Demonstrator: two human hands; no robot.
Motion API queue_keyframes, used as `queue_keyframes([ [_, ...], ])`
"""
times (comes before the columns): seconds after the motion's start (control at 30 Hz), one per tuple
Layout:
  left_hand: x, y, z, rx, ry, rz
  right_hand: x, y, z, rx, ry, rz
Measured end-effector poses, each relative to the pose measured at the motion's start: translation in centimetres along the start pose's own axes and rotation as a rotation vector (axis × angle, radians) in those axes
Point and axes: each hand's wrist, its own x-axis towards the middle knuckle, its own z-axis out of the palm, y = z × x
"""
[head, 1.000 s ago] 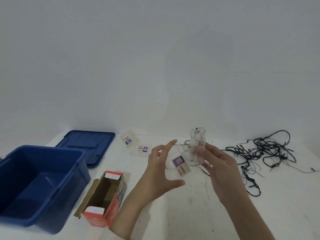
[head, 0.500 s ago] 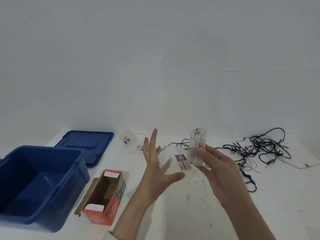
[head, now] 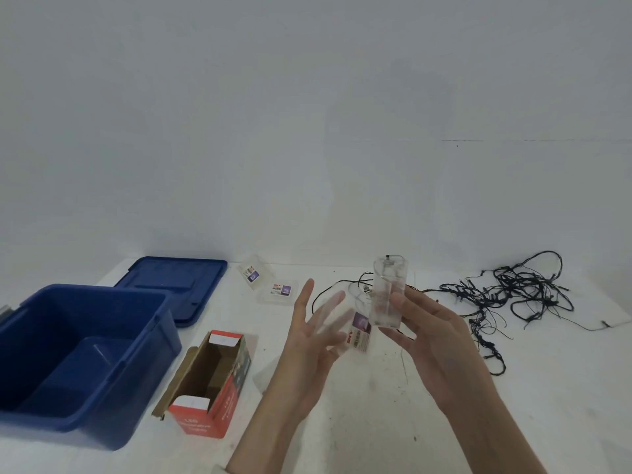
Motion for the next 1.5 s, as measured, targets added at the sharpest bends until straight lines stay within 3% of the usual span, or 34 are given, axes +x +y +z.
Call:
queue_keyframes([
  [0.3, -0.6, 0.2, 1.0, -0.001, 0.048, -0.058, -0.2, 0.1, 0.1, 0.091, -0.078, -0.042],
  [0.63, -1.0, -0.8, 1.3, 0.368, 0.065, -0.057, -0.3, 0.2, 0.7, 0.114, -0.071, -0.017],
  [0.77, -0.9, -1.2, 1.2, 0.334, 0.103, 0.031, -0.4, 0.1, 0.9, 0.137, -0.073, -0.029],
  [1.07, -1.5, -0.4, 2.8, 0.226, 0.129, 0.204, -0.6, 1.2, 1.1, 0.004, 0.112, -0.13],
  [1.5, -1.2, 0.4, 3.2, 0.395, 0.057, 0.271, -0.8, 1.4, 1.1, -0.122, 0.003, -0.129],
])
